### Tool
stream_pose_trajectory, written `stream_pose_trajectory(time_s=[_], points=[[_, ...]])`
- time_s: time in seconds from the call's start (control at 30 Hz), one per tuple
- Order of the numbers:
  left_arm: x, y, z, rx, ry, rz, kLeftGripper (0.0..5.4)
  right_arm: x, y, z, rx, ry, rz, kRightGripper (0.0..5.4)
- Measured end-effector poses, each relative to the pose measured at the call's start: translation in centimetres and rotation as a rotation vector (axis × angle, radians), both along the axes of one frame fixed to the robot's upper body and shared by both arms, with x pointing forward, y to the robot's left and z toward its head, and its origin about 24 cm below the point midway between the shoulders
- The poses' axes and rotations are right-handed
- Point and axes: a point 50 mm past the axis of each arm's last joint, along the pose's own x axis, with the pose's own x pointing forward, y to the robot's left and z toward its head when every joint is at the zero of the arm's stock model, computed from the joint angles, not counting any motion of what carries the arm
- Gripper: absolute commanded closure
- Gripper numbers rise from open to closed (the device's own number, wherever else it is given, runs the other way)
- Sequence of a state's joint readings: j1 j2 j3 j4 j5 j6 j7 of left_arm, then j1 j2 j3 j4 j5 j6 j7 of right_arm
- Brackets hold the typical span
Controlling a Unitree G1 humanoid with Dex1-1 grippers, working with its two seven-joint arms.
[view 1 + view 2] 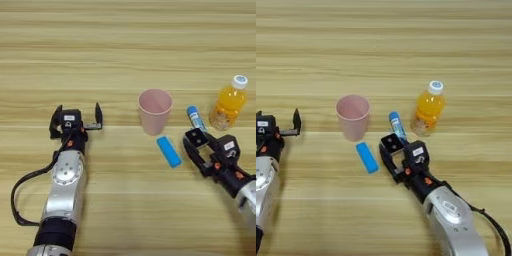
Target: Move the objects on the table
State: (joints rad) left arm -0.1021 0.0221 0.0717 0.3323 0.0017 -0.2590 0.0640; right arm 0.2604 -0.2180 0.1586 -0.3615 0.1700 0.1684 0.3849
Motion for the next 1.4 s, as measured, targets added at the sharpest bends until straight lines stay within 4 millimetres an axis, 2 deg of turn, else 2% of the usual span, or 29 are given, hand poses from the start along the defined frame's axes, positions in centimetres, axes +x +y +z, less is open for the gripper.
stream_pose_trajectory(time_s=[0.23, 0.57, 1.4], points=[[0.0, 0.0, 0.0, 0.005, 0.0, 0.0, 0.0, -0.5, 2.6, 0.2, 0.02, 0.013, 0.133, 2.9], [0.0, -0.1, 0.0, 0.007, 0.001, -0.001, 0.0, -1.4, 5.3, -0.4, 0.044, 0.081, 0.269, 2.9], [-0.1, -0.2, 0.2, 0.006, -0.01, -0.001, 0.0, -1.2, 7.0, -2.8, -0.045, 0.156, 0.334, 2.9]])
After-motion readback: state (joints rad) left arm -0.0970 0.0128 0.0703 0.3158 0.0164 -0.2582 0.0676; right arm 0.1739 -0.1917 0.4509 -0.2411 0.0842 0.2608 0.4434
